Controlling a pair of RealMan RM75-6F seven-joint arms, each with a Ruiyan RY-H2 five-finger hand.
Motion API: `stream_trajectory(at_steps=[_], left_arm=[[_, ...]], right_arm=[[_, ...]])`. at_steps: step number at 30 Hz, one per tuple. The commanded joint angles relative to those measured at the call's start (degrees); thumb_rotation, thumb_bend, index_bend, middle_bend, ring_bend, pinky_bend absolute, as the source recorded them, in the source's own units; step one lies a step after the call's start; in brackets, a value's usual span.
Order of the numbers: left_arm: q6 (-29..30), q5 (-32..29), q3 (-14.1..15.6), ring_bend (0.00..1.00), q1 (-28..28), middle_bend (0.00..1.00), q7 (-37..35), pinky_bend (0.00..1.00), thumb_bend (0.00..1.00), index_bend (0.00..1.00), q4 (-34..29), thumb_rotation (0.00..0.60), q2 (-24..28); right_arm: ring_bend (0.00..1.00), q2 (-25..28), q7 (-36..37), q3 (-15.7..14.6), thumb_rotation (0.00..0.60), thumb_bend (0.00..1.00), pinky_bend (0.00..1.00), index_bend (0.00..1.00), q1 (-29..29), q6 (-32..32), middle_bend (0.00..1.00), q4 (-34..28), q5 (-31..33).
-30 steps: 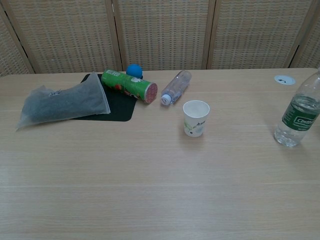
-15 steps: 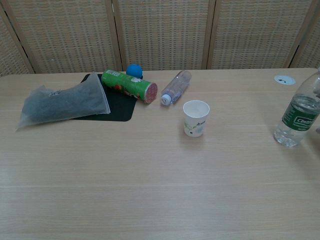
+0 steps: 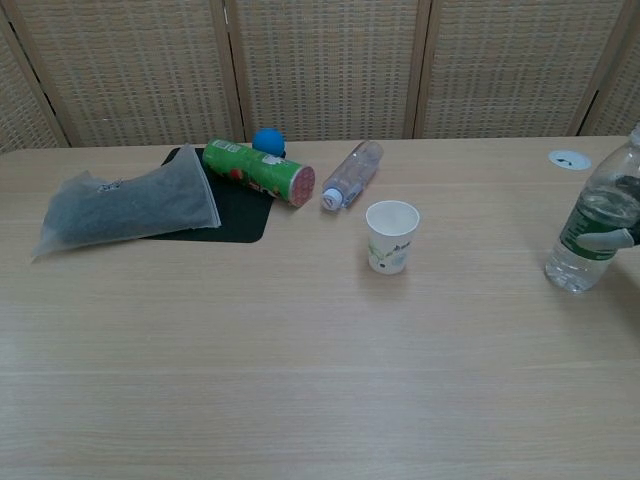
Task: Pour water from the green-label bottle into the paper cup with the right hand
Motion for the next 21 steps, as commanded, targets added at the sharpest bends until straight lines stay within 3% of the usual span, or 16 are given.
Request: stream_trajectory(at_steps=[1, 8, 12, 14, 16, 19, 21], left_arm=[[-0.2, -0.2, -0.06, 0.0, -0.15, 0.0, -0.11, 0.0, 0.05, 0.0, 0.07, 0.6, 0.04], [-0.75, -0.7, -0.14, 0.0, -0.52, 0.0, -0.33, 0.0, 0.05, 0.0, 0.05, 0.6, 0.12], [-0.96, -1.01, -0.17, 0.0, -0.65, 0.0, -0.4, 0.0, 0.05, 0.0, 0.14, 0.6, 0.12], [-1.05, -1.15, -0.18, 0.0, -0.7, 0.0, -0.4, 0.0, 0.05, 0.0, 0.15, 0.6, 0.11], [-1.17, -1.31, -0.21, 0.0, -0.76, 0.0, -0.38, 0.0, 0.05, 0.0, 0.15, 0.6, 0.12], [-1.23, -1.45, -0.21, 0.0, -0.79, 0.0, -0.39, 0.0, 0.05, 0.0, 0.22, 0.6, 0.11], [-1.23, -1.47, -0.17, 0.0, -0.8, 0.0, -0.42, 0.0, 0.05, 0.0, 0.35, 0.6, 0.04]], right_arm=[[0.0, -1.17, 1.36, 0.33, 0.6, 0.0, 0.0, 0.0, 0.43, -0.11, 0.0, 1.09, 0.13], [0.0, -4.32, 1.36, 1.6, 0.6, 0.0, 0.0, 0.0, 1.13, -0.09, 0.0, 4.35, 2.19], [0.0, -5.72, 0.48, 2.12, 0.6, 0.0, 0.0, 0.06, 1.41, -0.41, 0.09, 5.81, 3.45], [0.04, -6.3, 0.37, 2.49, 0.6, 0.0, 0.02, 0.14, 1.5, -0.38, 0.17, 6.38, 3.98], [0.1, -6.84, 0.76, 2.91, 0.6, 0.0, 0.09, 0.21, 1.59, -0.54, 0.22, 6.73, 4.43], [0.23, -7.2, 1.88, 3.22, 0.6, 0.01, 0.33, 0.39, 1.71, -1.3, 0.34, 7.04, 4.66], [0.31, -7.78, 2.38, 3.32, 0.6, 0.1, 0.48, 0.48, 1.8, -1.22, 0.43, 7.89, 4.44]])
